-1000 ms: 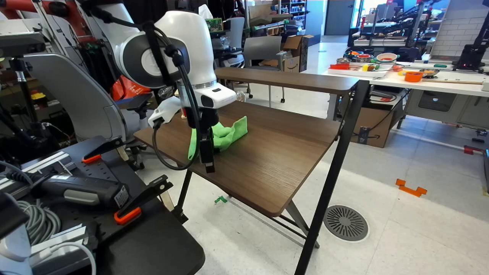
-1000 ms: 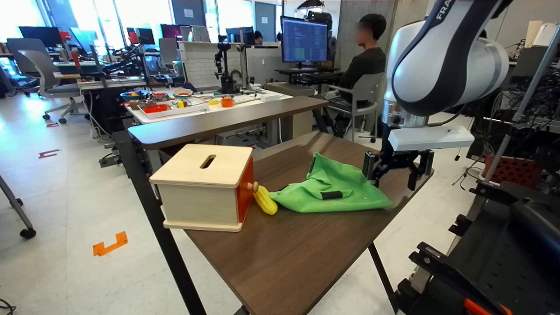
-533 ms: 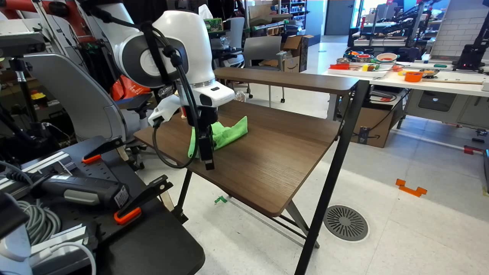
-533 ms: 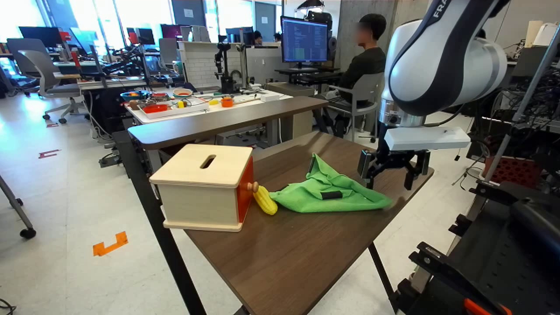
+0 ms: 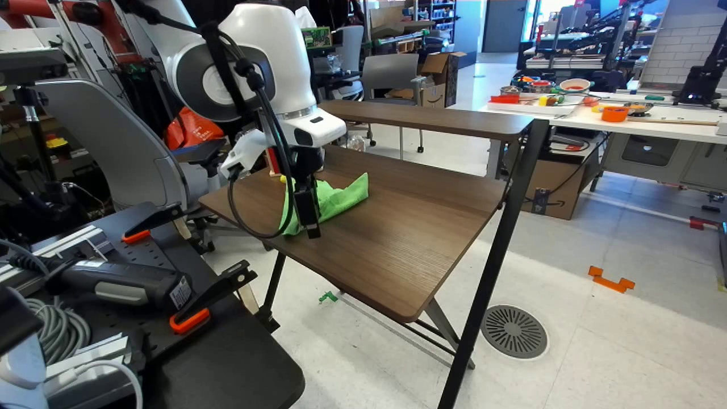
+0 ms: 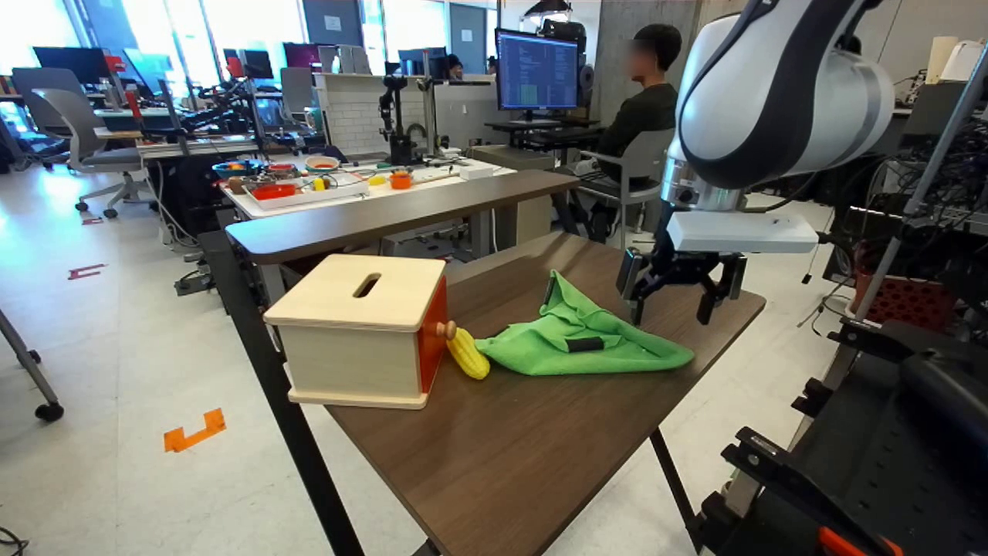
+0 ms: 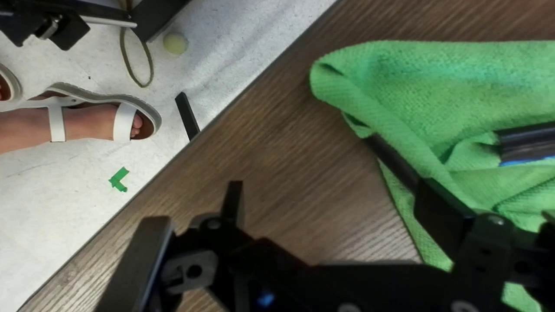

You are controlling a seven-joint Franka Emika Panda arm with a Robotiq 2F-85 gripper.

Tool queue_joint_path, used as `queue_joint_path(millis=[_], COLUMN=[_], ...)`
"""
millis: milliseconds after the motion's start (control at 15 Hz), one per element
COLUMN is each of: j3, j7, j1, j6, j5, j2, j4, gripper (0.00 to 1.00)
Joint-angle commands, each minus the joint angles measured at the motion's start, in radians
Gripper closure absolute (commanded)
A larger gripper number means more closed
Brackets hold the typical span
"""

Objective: Fold the green towel in half from right to left.

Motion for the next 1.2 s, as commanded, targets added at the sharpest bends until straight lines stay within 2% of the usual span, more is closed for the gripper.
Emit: queue_joint_path(millis=[0,667,733,800,867,933,1133], j3=[0.034,0.020,0.019,0.015,0.013,0.014,0.008], j7=[-0.043,-0.020,-0.018,-0.018,-0.018,-0.021,-0.028], j1=[-0.021,0.017,0.019,0.022,0.023,0.020,0.014], j6=[0.025,0.014,0.014,0.012,0.013,0.010,0.010], j5=[0.049,0.044,0.043,0.040,0.040,0.040,0.037], j2=[-0.046,0.037,0.044,0.051,0.055,0.058,0.061], j4=[-0.023,0.024,0.029,0.033,0.035,0.037,0.036], gripper=[0.00,0.00,0.05,0.28,0.29,0.35,0.58])
